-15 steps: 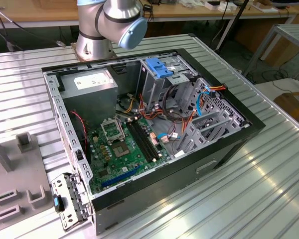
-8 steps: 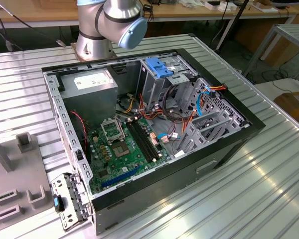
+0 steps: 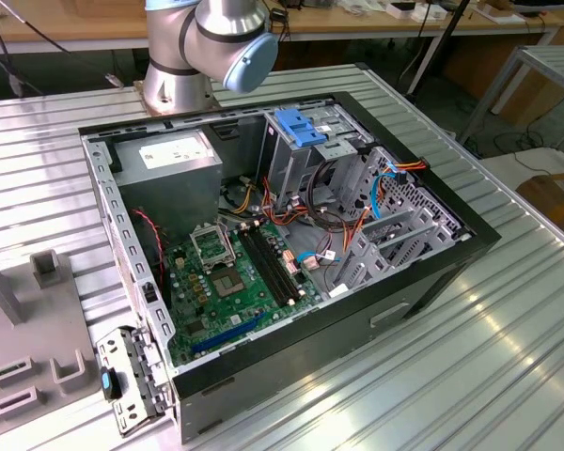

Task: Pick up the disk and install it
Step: 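Pick up the disk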

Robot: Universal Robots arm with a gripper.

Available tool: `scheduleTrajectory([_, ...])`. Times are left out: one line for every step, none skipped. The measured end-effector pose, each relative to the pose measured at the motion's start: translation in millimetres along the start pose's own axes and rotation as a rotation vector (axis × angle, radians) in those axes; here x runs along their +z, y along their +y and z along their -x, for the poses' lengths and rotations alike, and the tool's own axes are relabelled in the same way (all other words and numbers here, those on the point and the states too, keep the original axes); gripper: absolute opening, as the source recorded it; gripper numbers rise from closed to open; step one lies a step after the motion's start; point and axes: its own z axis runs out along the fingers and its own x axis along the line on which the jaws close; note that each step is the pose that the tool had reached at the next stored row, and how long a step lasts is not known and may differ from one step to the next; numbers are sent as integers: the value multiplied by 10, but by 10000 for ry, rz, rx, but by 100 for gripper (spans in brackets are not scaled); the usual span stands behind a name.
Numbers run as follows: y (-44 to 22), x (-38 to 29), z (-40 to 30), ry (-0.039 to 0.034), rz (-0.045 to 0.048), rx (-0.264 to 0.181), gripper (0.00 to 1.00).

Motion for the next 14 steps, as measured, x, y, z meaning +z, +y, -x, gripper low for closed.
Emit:
scheduleTrajectory([-1, -16, -1, 1, 1, -1, 37])
scheduleTrajectory([-1, -25, -1, 1, 1, 0, 37])
scheduleTrajectory([-1, -38, -2, 0, 1, 0, 37])
scheduleTrajectory([-1, -50, -2, 0, 1, -1, 37])
scheduleTrajectory([-2, -62, -2, 1, 1, 0, 37])
scheduleTrajectory([-2, -82, -3, 0, 0, -1, 37])
scheduleTrajectory([-2, -97, -4, 0, 0, 0, 37])
scheduleTrajectory([-2, -108, -4, 1, 1, -1, 37])
scheduleTrajectory([-2, -118, -5, 0, 0, 0, 37])
scheduleTrajectory([-2, -133, -6, 0, 0, -1, 37])
scheduleTrajectory([-3, -157, -6, 1, 1, 0, 37])
scheduleTrajectory([-3, -182, -7, 0, 0, 0, 37])
scheduleTrajectory([-4, -205, -8, 1, 1, 0, 37])
scheduleTrajectory([-4, -229, -9, 0, 0, 0, 37])
